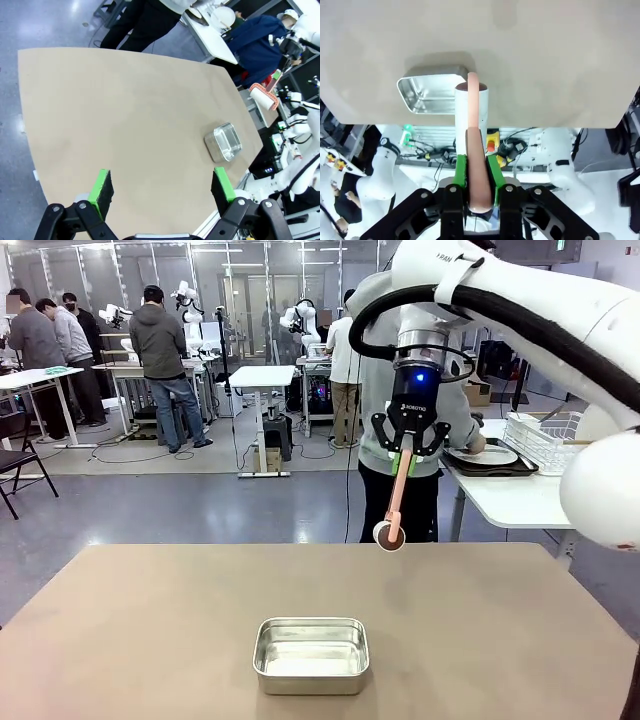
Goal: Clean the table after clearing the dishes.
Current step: When the right (or left) Handle tray is removed, use the right hand (or left hand) to clean the right (or left) side of the table with the Lint Roller.
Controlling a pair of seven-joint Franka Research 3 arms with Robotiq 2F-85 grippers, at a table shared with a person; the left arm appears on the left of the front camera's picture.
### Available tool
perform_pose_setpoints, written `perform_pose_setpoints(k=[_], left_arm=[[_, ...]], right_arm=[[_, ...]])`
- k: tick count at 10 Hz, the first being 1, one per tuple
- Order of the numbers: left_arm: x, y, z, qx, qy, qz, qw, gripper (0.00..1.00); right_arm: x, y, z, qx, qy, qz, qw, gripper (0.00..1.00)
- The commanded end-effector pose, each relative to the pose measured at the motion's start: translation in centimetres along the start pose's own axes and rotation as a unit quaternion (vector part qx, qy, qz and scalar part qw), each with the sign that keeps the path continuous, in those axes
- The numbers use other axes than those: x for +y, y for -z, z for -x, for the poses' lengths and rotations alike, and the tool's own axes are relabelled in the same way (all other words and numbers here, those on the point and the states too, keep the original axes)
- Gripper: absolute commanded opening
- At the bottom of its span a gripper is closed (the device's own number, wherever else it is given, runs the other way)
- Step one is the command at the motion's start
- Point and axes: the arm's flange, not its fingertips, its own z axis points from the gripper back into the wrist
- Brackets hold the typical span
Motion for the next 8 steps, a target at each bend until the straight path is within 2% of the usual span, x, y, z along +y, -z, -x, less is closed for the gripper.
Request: perform_pose_setpoints(k=[1,2,3,5,6,8], left_arm=[[-0.4,-0.4,0.3,0.003,-0.001,0.003,1.0,1.0],[-0.4,-0.4,0.3,0.003,-0.001,0.003,1.0,1.0],[-0.4,-0.4,0.3,0.003,-0.001,0.003,1.0,1.0],[-0.4,-0.4,0.3,0.003,-0.001,0.003,1.0,1.0],[-0.4,-0.4,0.3,0.003,-0.001,0.003,1.0,1.0],[-0.4,-0.4,0.3,0.003,-0.001,0.003,1.0,1.0]], right_arm=[[-2.9,3.4,4.2,-0.032,0.026,-0.031,0.999,0.22],[-3.7,4.2,4.4,-0.038,0.02,-0.066,0.997,0.22],[-4.9,5.4,4.4,-0.074,0.026,-0.088,0.993,0.22],[-6.0,8.5,3.3,-0.067,0.026,-0.105,0.992,0.22],[-5.8,8.4,3.2,-0.114,0.021,-0.122,0.986,0.22],[-7.2,6.2,3.7,-0.178,0.021,-0.148,0.973,0.22]])
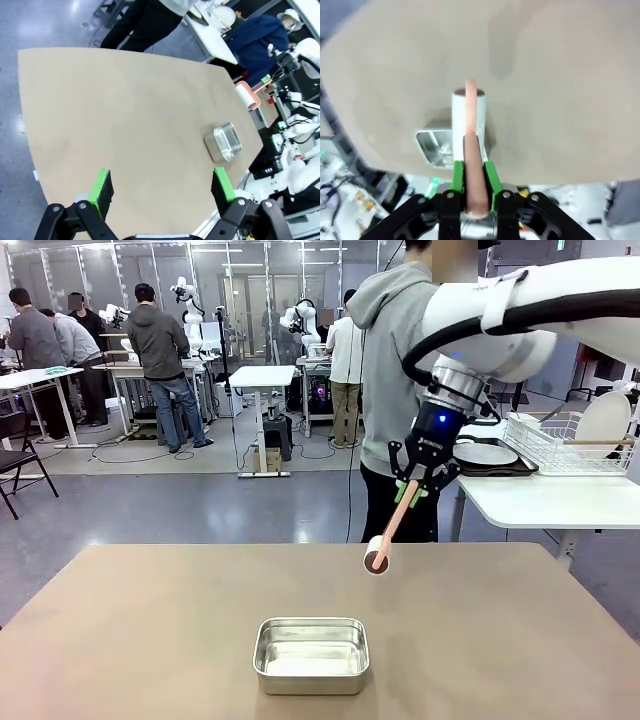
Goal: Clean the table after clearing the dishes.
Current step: When the right (or left) Handle tray is removed, use the right hand (or left hand) to clean the right (or left) side of the table with the Lint Roller.
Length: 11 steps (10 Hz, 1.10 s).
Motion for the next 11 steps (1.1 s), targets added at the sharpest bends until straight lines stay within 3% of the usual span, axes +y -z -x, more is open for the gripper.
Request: perform_pose_setpoints(k=[1,2,3,8,9,11], left_arm=[[-0.4,-0.4,0.3,0.003,-0.001,0.003,1.0,1.0],[-0.4,-0.4,0.3,0.003,-0.001,0.003,1.0,1.0],[-0.4,-0.4,0.3,0.003,-0.001,0.003,1.0,1.0],[-0.4,-0.4,0.3,0.003,-0.001,0.003,1.0,1.0],[-0.4,-0.4,0.3,0.003,-0.001,0.003,1.0,1.0],[-0.4,-0.4,0.3,0.003,-0.001,0.003,1.0,1.0]], right_arm=[[-2.7,-2.7,1.8,-0.079,-0.037,-0.053,0.995,0.22],[-3.1,-4.7,1.3,-0.105,-0.111,-0.067,0.986,0.22],[-0.9,-1.5,0.6,-0.039,-0.011,-0.019,0.999,0.22],[-1.6,-0.9,0.3,-0.041,-0.026,-0.02,0.999,0.22],[-3.0,0.2,-1.3,-0.001,-0.061,-0.055,0.997,0.22],[-7.1,3.6,-2.7,0.01,-0.116,-0.124,0.985,0.22]])
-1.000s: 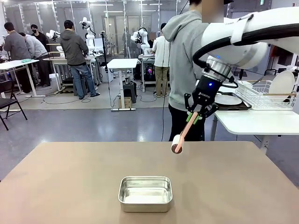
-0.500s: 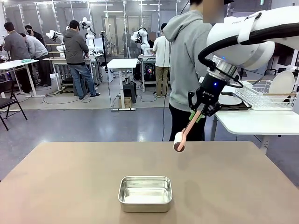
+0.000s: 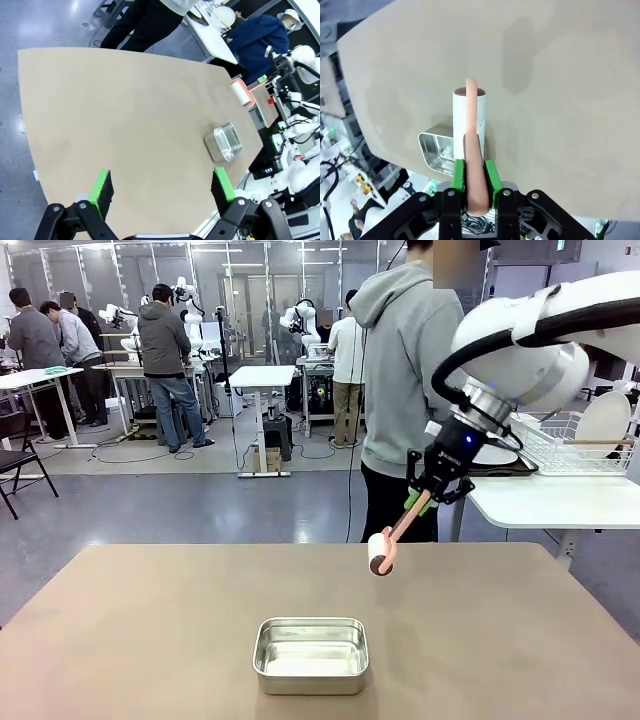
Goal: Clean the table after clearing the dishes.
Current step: When the right (or left) Handle tray is removed, use the right hand (or left hand) to clean the right (or left) side of the table with the Lint Roller.
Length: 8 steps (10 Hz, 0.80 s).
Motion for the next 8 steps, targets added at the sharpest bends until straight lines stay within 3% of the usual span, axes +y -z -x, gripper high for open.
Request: perform_pose_setpoints(k=[1,2,8], left_arm=[[-0.4,-0.4,0.3,0.003,-0.001,0.003,1.0,1.0],[-0.4,-0.4,0.3,0.003,-0.001,0.003,1.0,1.0],[-0.4,-0.4,0.3,0.003,-0.001,0.003,1.0,1.0]], right_arm=[[-4.2,2.5,0.0,-0.04,-0.05,-0.05,0.997,0.22],[-6.0,3.4,-0.5,-0.041,-0.063,-0.086,0.993,0.22],[-13.9,8.7,-3.0,-0.042,-0.075,-0.148,0.985,0.22]])
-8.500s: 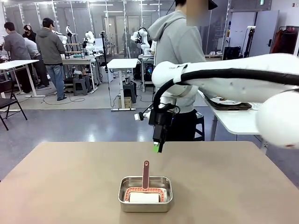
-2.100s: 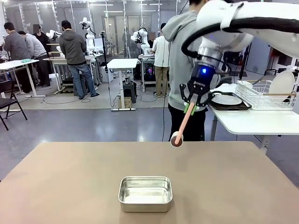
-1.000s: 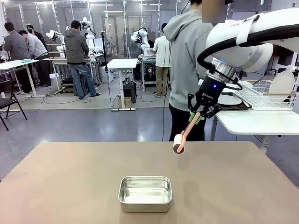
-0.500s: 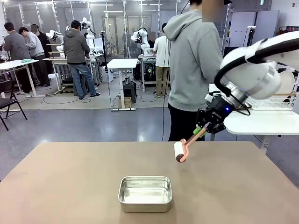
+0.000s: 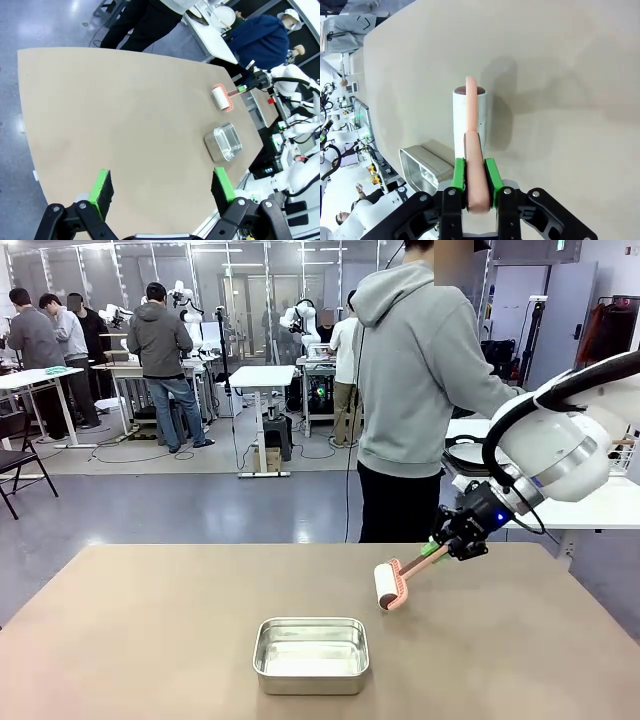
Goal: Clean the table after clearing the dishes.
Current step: When the right (or left) Handle tray is removed, use the right hand (or left hand) to clean the right (or left) side of the table with the Lint Roller.
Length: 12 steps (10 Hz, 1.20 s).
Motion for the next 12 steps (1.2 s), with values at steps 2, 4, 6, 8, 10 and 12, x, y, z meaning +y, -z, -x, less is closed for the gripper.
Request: perform_pose_setpoints(k=[2,4,6,8,10,12], left_arm=[[-0.4,-0.4,0.3,0.003,-0.001,0.003,1.0,1.0],[-0.4,-0.4,0.3,0.003,-0.001,0.003,1.0,1.0],[-0.4,-0.4,0.3,0.003,-0.001,0.003,1.0,1.0],[-0.4,-0.4,0.3,0.003,-0.001,0.003,1.0,1.0],[-0.4,-0.4,0.3,0.003,-0.001,0.003,1.0,1.0],[-0.4,-0.4,0.3,0.003,-0.001,0.003,1.0,1.0]], right_arm=[[-2.9,1.1,-0.3,-0.01,-0.012,-0.008,1.0,0.22],[-5.6,1.2,-0.1,-0.004,-0.017,-0.001,1.0,0.22],[-9.6,0.3,0.5,-0.016,-0.014,0.002,1.0,0.22],[-13.5,-1.9,0.8,-0.009,-0.014,0.012,1.0,0.22],[-18.0,-4.7,0.9,-0.007,-0.012,0.015,1.0,0.22],[-22.1,-7.6,1.1,-0.015,-0.001,0.009,1.0,0.22]])
